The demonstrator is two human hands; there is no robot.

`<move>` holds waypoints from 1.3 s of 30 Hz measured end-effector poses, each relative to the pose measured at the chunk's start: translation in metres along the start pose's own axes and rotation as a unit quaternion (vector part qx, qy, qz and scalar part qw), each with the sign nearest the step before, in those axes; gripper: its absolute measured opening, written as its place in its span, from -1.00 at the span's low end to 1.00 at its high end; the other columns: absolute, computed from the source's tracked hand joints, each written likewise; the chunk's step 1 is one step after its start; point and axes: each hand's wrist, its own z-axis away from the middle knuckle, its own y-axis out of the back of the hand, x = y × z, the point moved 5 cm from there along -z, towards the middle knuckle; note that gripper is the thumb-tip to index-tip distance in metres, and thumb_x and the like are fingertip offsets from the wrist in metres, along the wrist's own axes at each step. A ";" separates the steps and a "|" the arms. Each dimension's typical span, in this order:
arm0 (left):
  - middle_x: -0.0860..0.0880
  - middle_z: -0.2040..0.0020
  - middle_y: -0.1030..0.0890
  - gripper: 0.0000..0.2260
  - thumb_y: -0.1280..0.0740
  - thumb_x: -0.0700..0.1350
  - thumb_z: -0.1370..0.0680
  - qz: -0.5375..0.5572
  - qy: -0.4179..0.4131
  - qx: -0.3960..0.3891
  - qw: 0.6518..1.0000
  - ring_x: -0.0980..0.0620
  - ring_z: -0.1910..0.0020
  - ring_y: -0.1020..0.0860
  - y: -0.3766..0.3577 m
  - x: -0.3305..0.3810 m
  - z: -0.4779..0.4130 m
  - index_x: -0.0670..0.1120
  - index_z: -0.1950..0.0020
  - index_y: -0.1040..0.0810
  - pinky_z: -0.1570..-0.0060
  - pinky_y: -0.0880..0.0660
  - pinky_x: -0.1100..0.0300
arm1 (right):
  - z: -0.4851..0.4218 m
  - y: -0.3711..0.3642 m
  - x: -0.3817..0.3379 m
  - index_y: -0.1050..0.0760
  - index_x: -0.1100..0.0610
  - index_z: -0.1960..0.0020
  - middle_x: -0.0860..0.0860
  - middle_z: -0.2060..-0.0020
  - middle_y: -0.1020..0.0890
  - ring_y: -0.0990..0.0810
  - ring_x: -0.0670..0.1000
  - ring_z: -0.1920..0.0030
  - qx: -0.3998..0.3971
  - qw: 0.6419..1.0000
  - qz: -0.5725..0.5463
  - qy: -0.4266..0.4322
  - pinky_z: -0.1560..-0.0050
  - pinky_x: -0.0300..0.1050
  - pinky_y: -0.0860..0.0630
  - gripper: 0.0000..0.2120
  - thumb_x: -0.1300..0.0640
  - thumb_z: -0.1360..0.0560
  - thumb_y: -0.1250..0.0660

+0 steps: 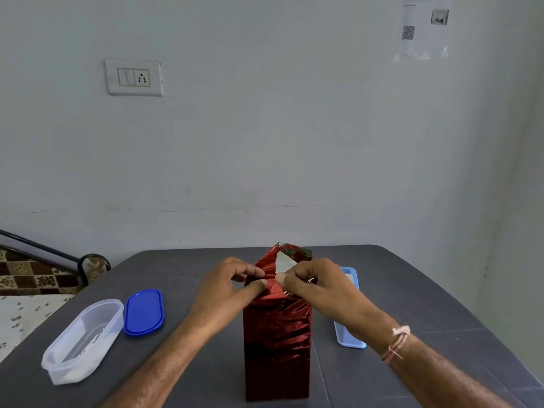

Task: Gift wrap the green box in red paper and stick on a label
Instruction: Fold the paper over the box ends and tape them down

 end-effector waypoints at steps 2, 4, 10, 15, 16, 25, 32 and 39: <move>0.21 0.01 -0.63 -0.85 -0.55 0.12 -0.44 -0.023 0.006 -0.013 1.000 0.22 -0.05 -0.58 0.001 0.002 -0.002 0.18 0.02 -0.72 -0.03 -0.47 0.27 | 0.004 0.002 -0.002 -0.64 -0.07 0.29 -0.05 0.19 -0.71 -0.67 -0.14 0.10 0.002 1.000 -0.002 0.021 -0.10 -0.06 -0.62 -0.69 -0.21 -0.53 -0.42; 0.22 -0.01 -0.63 -0.80 -0.55 0.18 -0.42 -0.033 0.017 -0.028 0.999 0.22 -0.07 -0.55 0.002 0.003 -0.004 0.19 0.00 -0.71 -0.04 -0.46 0.26 | 0.008 0.005 -0.004 -0.69 -0.06 0.19 -0.08 0.17 -0.73 -0.69 -0.12 0.07 0.002 0.999 -0.014 0.039 -0.06 -0.10 -0.60 -0.73 -0.20 -0.53 -0.40; 0.25 -0.10 -0.57 -0.57 -0.51 0.36 -0.31 -0.058 0.038 -0.067 0.995 0.23 -0.13 -0.50 0.002 0.007 -0.004 0.21 -0.09 -0.69 -0.06 -0.44 0.19 | 0.018 0.017 -0.002 -0.74 0.06 0.00 -0.04 0.04 -0.76 -0.71 -0.06 -0.07 0.038 0.995 -0.077 0.050 -0.20 -0.09 -0.58 -0.72 -0.11 -0.57 -0.38; 0.24 -0.15 -0.55 -0.58 -0.53 0.30 -0.36 -0.086 0.046 -0.086 0.992 0.22 -0.13 -0.49 0.004 0.011 -0.006 0.20 -0.15 -0.68 -0.03 -0.46 0.20 | 0.023 0.035 0.004 -0.72 0.13 -0.02 -0.05 -0.01 -0.76 -0.71 -0.07 -0.08 0.128 0.978 -0.161 0.047 -0.13 -0.27 -0.57 -0.77 0.00 -0.57 -0.39; 0.23 -0.15 -0.54 -0.59 -0.54 0.29 -0.36 -0.086 0.049 -0.088 0.991 0.22 -0.13 -0.49 0.004 0.010 -0.006 0.19 -0.15 -0.68 -0.03 -0.46 0.20 | 0.023 0.041 0.013 -0.72 0.11 -0.01 -0.06 0.04 -0.76 -0.71 -0.09 -0.04 0.160 0.973 -0.165 0.025 -0.08 -0.30 -0.57 -0.80 0.01 -0.57 -0.41; 0.19 -0.15 -0.52 -0.56 -0.52 0.29 -0.36 -0.121 0.040 -0.116 0.985 0.17 -0.13 -0.49 0.002 0.011 -0.010 0.19 -0.20 -0.66 0.03 -0.45 0.21 | 0.047 0.057 0.175 -0.63 0.18 -0.02 0.07 0.08 -0.65 -0.60 0.04 0.10 0.289 0.906 -0.035 -0.306 0.00 0.12 -0.64 -0.73 -0.04 -0.54 -0.46; 0.20 -0.14 -0.51 -0.55 -0.50 0.32 -0.34 -0.111 0.044 -0.113 0.986 0.17 -0.10 -0.49 0.001 0.008 -0.011 0.20 -0.17 -0.66 -0.05 -0.52 0.10 | 0.043 0.045 0.202 -0.51 0.17 -0.12 0.13 -0.11 -0.56 -0.70 0.22 0.00 0.218 0.881 -0.130 -0.398 0.26 -0.02 -0.67 -0.66 -0.09 -0.57 -0.42; 0.21 -0.12 -0.52 -0.55 -0.51 0.33 -0.33 -0.102 0.049 -0.104 0.988 0.14 -0.02 -0.54 0.002 0.005 -0.010 0.20 -0.16 -0.67 -0.06 -0.62 -0.04 | 0.024 0.049 0.191 -0.42 0.31 -0.31 0.23 -0.26 -0.48 -0.69 0.34 -0.04 0.138 0.879 -0.127 -0.438 0.11 0.21 -0.71 -0.51 0.03 -0.56 -0.47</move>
